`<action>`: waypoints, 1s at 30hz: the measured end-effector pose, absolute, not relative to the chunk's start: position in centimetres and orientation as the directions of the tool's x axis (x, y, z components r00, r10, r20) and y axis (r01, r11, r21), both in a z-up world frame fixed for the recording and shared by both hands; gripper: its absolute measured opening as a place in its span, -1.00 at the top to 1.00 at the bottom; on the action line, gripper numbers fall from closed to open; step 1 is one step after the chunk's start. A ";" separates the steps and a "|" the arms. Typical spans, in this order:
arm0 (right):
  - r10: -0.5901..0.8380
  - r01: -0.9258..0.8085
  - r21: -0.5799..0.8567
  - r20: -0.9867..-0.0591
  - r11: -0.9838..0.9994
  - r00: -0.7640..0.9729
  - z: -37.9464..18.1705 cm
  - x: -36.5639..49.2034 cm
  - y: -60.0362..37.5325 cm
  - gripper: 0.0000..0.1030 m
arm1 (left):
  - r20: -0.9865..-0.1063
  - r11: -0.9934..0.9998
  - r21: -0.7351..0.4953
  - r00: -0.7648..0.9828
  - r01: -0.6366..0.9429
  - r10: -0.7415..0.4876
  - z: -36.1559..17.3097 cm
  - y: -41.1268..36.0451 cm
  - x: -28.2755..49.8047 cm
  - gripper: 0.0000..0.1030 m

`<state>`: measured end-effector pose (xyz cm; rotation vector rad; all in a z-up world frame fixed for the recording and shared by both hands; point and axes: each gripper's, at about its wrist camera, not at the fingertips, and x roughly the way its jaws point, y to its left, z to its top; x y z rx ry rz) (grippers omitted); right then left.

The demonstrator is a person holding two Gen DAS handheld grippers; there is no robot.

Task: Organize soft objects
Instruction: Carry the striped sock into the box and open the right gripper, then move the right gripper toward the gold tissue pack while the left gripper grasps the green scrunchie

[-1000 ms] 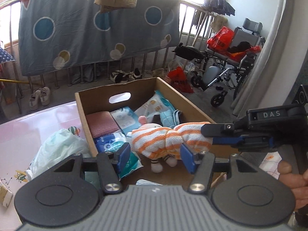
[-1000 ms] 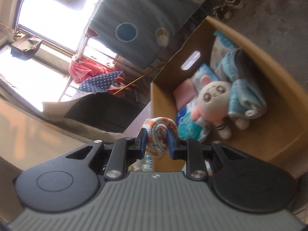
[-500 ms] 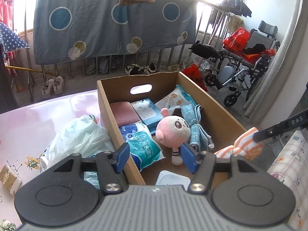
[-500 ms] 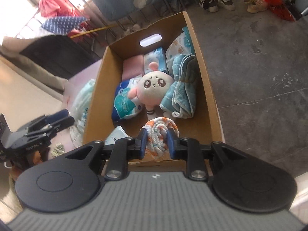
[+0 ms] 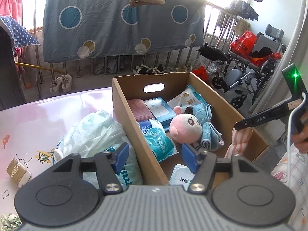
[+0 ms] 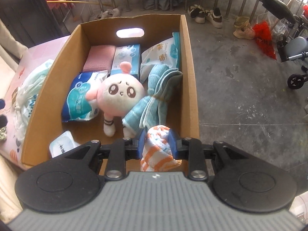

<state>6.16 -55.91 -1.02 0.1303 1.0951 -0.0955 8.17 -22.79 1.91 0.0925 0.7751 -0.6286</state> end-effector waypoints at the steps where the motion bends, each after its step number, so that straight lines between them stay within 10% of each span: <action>1: -0.021 0.137 0.048 -0.886 0.989 0.464 -1.2 6.5 -55.7 0.50 | -0.678 0.817 -0.147 0.544 0.558 -0.493 1.9 -22.6 8.2 -0.21; 9: -0.108 0.106 -0.064 -0.867 0.992 0.487 -3.2 9.3 -53.5 0.33 | -0.666 0.848 -0.144 0.585 0.509 -0.464 2.4 -19.9 8.1 -0.27; 16: 0.022 0.202 0.157 -0.837 0.967 0.546 -2.6 9.6 -55.3 -0.13 | -0.655 0.885 -0.107 0.638 0.453 -0.405 2.8 -16.1 7.6 -0.30; 30: 0.071 0.184 0.190 -0.857 0.964 0.510 -2.4 8.8 -52.1 -0.29 | -0.690 0.958 0.081 0.709 0.276 -0.146 -0.4 -6.5 5.8 -0.50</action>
